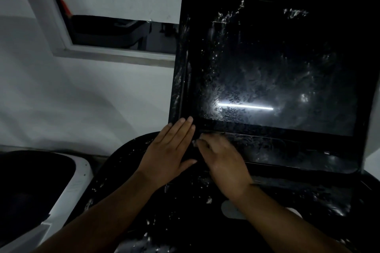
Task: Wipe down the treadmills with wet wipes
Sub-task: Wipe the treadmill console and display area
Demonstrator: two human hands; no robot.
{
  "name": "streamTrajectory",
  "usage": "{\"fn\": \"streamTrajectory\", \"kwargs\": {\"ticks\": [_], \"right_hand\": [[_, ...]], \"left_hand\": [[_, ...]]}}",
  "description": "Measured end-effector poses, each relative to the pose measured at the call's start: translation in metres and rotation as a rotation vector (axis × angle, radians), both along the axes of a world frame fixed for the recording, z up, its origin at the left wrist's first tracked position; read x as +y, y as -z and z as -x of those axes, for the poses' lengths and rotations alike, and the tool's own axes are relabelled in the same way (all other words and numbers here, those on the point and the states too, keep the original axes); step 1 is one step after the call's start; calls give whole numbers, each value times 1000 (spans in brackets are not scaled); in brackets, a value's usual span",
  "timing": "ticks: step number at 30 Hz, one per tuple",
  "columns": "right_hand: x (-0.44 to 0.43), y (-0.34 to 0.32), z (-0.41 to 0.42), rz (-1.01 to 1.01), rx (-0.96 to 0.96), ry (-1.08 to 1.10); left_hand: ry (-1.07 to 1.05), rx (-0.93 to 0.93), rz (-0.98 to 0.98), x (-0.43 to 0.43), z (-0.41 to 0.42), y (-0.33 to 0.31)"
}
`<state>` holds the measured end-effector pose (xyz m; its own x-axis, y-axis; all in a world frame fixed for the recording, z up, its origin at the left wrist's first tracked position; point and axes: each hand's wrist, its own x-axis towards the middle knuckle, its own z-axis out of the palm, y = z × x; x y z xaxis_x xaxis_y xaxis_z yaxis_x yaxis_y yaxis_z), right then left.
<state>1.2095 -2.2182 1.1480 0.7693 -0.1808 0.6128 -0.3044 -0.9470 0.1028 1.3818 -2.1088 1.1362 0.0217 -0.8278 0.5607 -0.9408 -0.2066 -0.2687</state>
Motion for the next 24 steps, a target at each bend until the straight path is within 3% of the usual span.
{"fn": "streamTrajectory", "kwargs": {"ticks": [5, 11, 16, 20, 24], "right_hand": [[7, 35, 31, 123, 246, -35], [17, 22, -5, -25, 141, 17], [-7, 29, 29, 217, 316, -61], [-1, 11, 7, 95, 188, 31], [6, 37, 19, 199, 361, -128]], "left_hand": [[-17, -11, -5, 12, -6, 6], [16, 48, -19, 16, -12, 12], [18, 1, -44, 17, -16, 9], [19, 17, -38, 15, -13, 9], [37, 2, -5, 16, -15, 4]]}}
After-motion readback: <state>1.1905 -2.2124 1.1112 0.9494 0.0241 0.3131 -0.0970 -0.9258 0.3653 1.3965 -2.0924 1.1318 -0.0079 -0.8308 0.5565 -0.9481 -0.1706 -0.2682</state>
